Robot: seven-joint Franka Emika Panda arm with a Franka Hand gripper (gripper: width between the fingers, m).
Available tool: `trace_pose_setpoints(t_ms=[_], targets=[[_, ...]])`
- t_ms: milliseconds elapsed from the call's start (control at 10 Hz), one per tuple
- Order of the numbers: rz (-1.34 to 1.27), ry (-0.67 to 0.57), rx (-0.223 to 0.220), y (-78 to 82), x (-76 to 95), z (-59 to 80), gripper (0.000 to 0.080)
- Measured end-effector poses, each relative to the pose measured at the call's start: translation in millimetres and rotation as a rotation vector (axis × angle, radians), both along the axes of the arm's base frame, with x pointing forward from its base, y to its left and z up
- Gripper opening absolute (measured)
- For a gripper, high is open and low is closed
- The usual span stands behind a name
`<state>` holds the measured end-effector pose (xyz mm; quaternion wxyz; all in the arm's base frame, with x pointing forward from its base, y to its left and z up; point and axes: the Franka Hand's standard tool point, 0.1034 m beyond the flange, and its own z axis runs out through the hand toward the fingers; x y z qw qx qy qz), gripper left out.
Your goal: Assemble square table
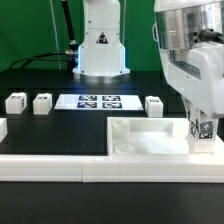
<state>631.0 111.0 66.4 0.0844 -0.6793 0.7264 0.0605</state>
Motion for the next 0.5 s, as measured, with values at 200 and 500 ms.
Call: trace_pose_setpoints(t_ms=[200, 500], targets=[[-0.041, 0.009, 0.001, 0.9, -0.1, 0.0, 0.0293], [0.423, -0.093, -0.035, 9.4, 5.9, 7.5, 0.0562]])
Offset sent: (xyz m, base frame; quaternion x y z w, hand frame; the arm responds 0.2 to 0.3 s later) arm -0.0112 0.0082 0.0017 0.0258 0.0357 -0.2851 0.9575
